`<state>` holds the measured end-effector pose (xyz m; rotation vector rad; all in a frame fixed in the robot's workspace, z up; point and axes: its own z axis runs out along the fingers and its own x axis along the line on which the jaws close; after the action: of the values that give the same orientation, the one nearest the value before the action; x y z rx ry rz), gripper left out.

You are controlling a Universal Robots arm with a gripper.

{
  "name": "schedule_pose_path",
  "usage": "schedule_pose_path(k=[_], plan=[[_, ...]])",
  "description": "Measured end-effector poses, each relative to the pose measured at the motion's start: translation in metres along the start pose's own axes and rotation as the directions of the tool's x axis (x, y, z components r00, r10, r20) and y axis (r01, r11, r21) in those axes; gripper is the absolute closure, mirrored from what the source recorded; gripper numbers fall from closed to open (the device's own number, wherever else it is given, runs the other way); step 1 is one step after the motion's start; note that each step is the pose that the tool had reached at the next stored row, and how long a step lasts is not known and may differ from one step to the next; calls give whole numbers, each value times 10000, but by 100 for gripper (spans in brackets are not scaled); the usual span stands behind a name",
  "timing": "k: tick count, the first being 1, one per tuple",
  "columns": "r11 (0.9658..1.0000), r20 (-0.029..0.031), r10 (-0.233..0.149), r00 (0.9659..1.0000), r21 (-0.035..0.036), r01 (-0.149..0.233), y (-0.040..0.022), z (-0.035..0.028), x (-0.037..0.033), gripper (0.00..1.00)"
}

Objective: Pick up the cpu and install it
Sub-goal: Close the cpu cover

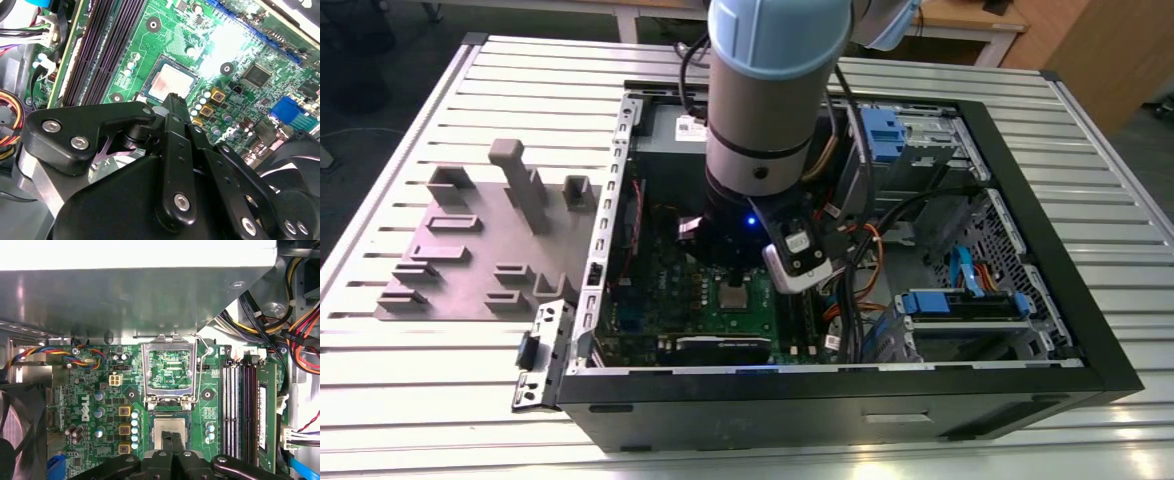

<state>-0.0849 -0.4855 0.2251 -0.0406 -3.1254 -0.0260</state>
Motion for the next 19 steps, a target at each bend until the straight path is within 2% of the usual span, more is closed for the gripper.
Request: schedule_pose_path(k=[19], plan=[[10000,0,0,10000,-1,0,2,-106,2,89]])
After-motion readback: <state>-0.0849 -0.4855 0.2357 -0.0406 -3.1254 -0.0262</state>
